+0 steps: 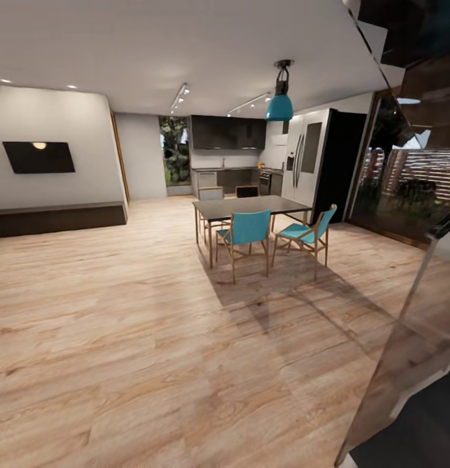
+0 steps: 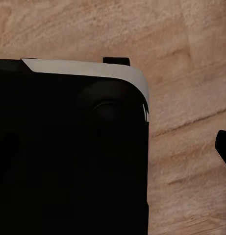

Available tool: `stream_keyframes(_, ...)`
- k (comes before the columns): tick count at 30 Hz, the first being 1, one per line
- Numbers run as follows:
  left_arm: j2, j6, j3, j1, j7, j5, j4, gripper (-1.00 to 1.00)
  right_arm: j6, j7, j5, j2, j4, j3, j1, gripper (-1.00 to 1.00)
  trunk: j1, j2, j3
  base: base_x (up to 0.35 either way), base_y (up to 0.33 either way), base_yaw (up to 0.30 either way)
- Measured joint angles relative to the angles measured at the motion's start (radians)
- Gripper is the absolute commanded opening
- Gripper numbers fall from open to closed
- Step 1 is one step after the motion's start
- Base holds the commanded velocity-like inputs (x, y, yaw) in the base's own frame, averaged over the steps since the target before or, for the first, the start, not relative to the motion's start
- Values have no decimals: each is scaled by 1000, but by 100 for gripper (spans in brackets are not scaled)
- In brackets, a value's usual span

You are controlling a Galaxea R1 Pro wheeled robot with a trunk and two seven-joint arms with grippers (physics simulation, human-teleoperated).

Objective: In the kitchen, take the popcorn bag from the countertop, put it into the microwave, and heat it until the popcorn is cooked so the cooked popcorn ends up inside the bag.

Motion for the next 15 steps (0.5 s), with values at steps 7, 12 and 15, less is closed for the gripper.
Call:
stream_keyframes(7,0,0,0,0,0,0,0,100,0,0,0,-1,0,0,0,100,0,0,0,0,0,274)
stream_keyframes(12,0,0,0,0,0,0,0,100,0,-1,0,-1,0,0,0,100,0,0,0,0,0,274)
stream_keyframes(15,-1,0,0,0,0,0,0,100,0,0,0,-1,0,0,0,100,0,0,0,0,0,274)
